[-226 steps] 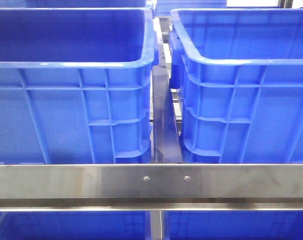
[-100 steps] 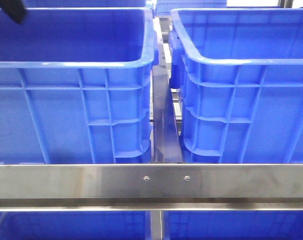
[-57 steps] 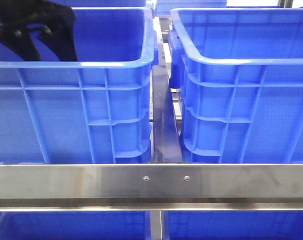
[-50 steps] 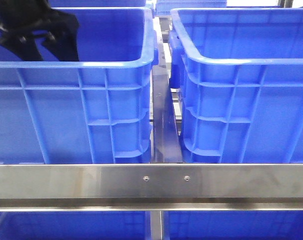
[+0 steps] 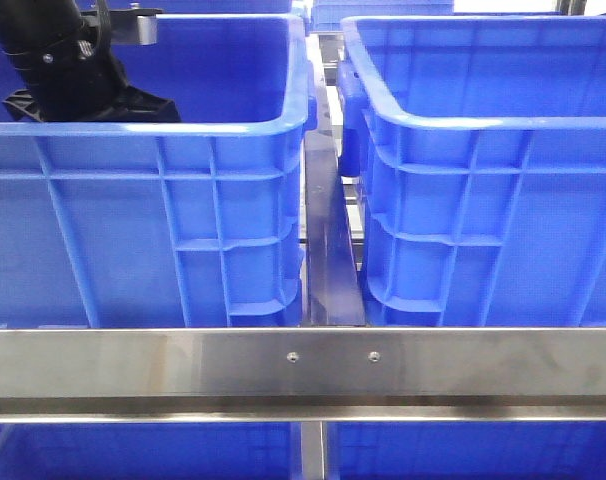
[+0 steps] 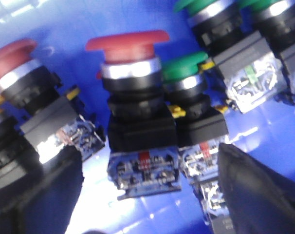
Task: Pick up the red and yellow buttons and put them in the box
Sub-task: 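Lower the left gripper into the button crate and grasp a red-capped button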
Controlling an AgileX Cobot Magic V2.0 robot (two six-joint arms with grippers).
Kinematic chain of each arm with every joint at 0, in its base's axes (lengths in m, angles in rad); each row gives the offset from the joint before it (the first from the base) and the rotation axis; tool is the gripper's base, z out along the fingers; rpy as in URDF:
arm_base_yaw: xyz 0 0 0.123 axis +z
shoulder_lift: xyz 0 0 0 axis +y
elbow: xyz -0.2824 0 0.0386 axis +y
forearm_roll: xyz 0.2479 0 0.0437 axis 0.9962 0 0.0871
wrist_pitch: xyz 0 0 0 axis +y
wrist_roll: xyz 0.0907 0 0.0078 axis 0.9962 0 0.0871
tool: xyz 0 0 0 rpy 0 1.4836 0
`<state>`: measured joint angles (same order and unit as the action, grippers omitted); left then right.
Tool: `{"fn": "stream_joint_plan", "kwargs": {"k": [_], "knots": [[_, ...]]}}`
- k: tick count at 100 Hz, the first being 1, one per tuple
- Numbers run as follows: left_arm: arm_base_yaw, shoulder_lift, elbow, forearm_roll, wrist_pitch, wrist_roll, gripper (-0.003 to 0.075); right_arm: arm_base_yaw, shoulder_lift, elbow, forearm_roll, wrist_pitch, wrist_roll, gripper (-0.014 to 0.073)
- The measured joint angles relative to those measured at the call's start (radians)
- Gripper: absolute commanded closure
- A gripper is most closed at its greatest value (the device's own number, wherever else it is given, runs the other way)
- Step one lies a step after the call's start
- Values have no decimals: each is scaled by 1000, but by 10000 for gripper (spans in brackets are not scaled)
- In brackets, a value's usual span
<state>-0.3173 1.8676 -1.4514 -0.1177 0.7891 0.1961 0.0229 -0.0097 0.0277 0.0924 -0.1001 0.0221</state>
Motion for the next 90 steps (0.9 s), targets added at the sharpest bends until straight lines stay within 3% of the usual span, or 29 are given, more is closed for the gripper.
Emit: {"fn": "stream_joint_plan", "kwargs": {"k": [19, 42, 73, 90], "knots": [[0, 0, 0, 0, -13, 3, 235, 0, 0, 0, 0, 0, 0, 662], [0, 9, -1, 0, -16, 3, 392, 0, 0, 0, 0, 0, 0, 662], [0, 14, -1, 0, -12, 5, 707, 0, 0, 0, 0, 0, 0, 662], [-2, -4, -24, 0, 48, 5, 739, 0, 0, 0, 0, 0, 0, 662]]}}
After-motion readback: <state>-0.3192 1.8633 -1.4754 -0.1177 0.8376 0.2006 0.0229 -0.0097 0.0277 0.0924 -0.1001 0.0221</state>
